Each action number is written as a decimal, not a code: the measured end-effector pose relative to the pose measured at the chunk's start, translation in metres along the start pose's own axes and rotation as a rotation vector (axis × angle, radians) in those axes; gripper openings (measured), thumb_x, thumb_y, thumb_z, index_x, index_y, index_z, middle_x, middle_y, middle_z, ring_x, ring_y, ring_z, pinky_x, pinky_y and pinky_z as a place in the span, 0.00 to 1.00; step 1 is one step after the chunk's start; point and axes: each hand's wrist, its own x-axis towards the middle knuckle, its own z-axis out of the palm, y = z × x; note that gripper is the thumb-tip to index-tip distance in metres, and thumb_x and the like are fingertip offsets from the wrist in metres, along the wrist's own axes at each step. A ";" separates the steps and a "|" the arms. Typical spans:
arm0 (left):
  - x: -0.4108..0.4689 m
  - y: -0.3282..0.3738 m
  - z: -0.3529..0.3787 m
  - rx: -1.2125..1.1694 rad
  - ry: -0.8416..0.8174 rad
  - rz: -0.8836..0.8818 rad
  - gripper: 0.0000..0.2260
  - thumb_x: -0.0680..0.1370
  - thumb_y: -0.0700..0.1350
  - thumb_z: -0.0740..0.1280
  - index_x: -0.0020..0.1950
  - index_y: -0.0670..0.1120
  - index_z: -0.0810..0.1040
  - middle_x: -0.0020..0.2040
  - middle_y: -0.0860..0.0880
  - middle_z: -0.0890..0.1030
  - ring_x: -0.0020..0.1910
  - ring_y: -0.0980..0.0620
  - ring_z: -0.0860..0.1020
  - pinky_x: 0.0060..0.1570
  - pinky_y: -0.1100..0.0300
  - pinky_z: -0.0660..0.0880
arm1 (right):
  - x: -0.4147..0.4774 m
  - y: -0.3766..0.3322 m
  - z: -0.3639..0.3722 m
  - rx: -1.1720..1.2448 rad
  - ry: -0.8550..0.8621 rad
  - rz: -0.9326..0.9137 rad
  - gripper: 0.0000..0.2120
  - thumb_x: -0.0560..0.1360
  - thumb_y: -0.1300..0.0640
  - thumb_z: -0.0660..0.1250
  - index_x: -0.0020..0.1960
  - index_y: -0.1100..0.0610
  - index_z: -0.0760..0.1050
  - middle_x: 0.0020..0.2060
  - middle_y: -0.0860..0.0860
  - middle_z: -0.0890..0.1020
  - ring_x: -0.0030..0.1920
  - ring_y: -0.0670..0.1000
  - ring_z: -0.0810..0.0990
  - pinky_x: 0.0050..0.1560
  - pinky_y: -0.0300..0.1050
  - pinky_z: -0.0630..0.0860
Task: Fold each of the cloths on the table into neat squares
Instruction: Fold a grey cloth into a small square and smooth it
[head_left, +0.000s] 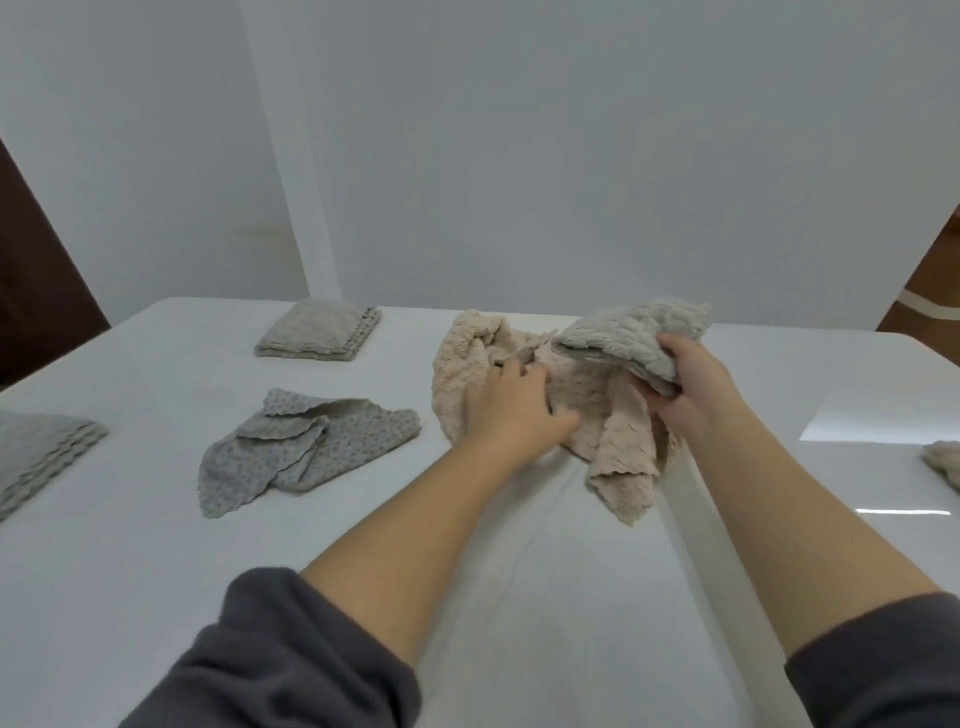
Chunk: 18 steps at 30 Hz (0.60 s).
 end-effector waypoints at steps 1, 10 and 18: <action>0.005 0.008 0.007 0.035 0.001 0.023 0.28 0.72 0.64 0.62 0.68 0.53 0.70 0.68 0.48 0.70 0.69 0.45 0.66 0.67 0.40 0.61 | 0.006 -0.002 -0.006 0.009 0.014 -0.009 0.17 0.78 0.60 0.65 0.66 0.57 0.72 0.45 0.54 0.83 0.39 0.50 0.82 0.31 0.44 0.81; 0.018 0.011 0.028 0.275 0.116 0.218 0.07 0.78 0.45 0.64 0.52 0.49 0.81 0.63 0.48 0.76 0.60 0.46 0.73 0.70 0.40 0.56 | 0.031 0.006 -0.020 0.026 0.035 0.026 0.14 0.78 0.60 0.65 0.64 0.58 0.72 0.47 0.56 0.83 0.41 0.52 0.83 0.33 0.46 0.82; 0.005 -0.090 -0.013 0.347 0.116 0.102 0.04 0.77 0.47 0.63 0.43 0.51 0.71 0.47 0.53 0.76 0.54 0.49 0.73 0.68 0.46 0.56 | 0.041 0.012 -0.013 0.093 -0.086 0.073 0.14 0.79 0.61 0.63 0.64 0.57 0.72 0.45 0.54 0.83 0.34 0.49 0.84 0.33 0.43 0.81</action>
